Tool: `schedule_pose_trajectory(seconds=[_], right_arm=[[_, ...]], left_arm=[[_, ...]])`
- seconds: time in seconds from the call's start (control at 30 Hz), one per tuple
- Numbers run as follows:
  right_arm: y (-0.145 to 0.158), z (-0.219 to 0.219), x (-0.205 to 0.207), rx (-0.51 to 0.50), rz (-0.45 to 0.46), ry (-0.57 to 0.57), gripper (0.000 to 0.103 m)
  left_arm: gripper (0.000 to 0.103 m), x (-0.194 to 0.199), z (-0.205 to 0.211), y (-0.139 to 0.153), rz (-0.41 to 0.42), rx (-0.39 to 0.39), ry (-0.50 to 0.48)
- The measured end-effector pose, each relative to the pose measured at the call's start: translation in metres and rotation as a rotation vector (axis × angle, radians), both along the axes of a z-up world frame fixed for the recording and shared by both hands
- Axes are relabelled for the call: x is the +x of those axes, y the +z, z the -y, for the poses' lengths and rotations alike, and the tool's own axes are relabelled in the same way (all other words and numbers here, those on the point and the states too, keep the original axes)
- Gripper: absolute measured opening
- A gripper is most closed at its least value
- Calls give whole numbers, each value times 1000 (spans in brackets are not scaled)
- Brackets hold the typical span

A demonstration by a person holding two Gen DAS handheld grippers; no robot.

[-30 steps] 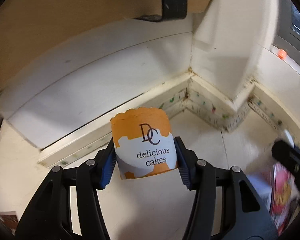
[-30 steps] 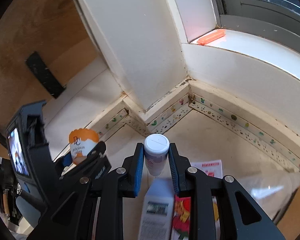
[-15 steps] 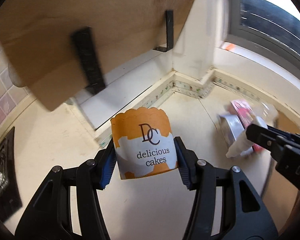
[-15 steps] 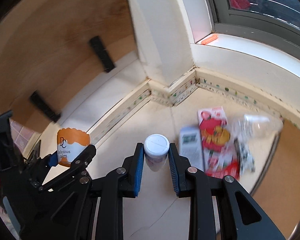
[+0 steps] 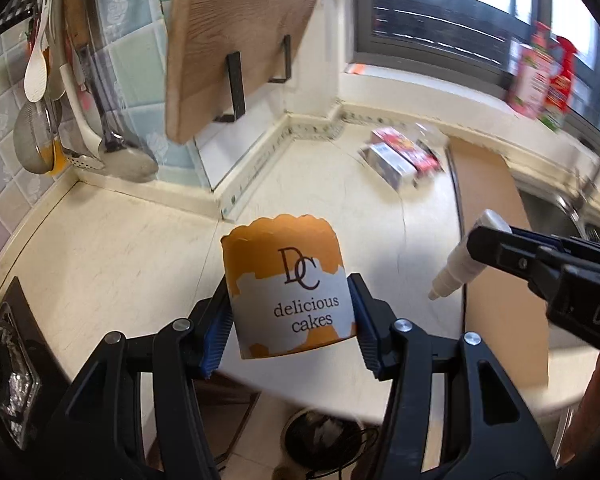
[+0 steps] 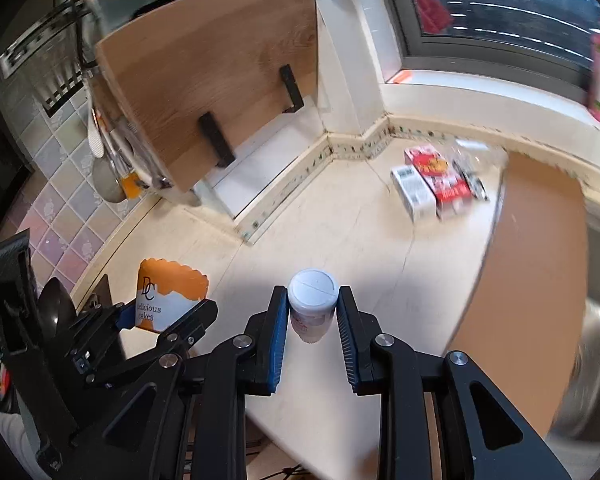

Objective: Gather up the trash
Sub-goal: 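Carry the paper cup with the left tool while the right tool carries the bottle to the bin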

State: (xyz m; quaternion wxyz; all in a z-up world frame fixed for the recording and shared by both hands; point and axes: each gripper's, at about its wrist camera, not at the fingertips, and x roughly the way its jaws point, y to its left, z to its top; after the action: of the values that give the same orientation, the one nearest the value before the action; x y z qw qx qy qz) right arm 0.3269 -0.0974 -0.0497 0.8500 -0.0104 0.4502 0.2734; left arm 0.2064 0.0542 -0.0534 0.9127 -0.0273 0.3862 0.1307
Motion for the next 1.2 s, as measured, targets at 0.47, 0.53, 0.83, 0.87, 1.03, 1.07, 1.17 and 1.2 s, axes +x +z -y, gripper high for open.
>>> schedule_pose_trajectory(seconds=[0.47, 0.53, 0.83, 0.87, 1.03, 1.07, 1.17, 1.2], right_arm=[[-44, 3, -212, -40, -56, -122, 24], [-57, 3, -235, -55, -83, -122, 24], [-120, 18, -284, -91, -193, -146, 24], [-128, 22, -287, -91, -203, -150, 24], [-185, 44, -287, -93, -259, -176, 24], [-202, 49, -287, -106, -271, -182, 24], [-251, 62, -284, -137, -323, -191, 24], [-269, 67, -281, -135, -345, -193, 24]], left_arm=[[51, -128, -7, -26, -64, 14, -278], [51, -140, -3, -36, -91, 12, -315], [51, -159, 19, -96, -250, -60, -394], [51, -160, 21, -106, -268, -72, -398], [51, -161, 33, -172, -366, -129, -386], [51, -160, 35, -192, -393, -140, -378], [51, -157, 37, -247, -456, -179, -351], [51, -155, 38, -268, -473, -182, -343]])
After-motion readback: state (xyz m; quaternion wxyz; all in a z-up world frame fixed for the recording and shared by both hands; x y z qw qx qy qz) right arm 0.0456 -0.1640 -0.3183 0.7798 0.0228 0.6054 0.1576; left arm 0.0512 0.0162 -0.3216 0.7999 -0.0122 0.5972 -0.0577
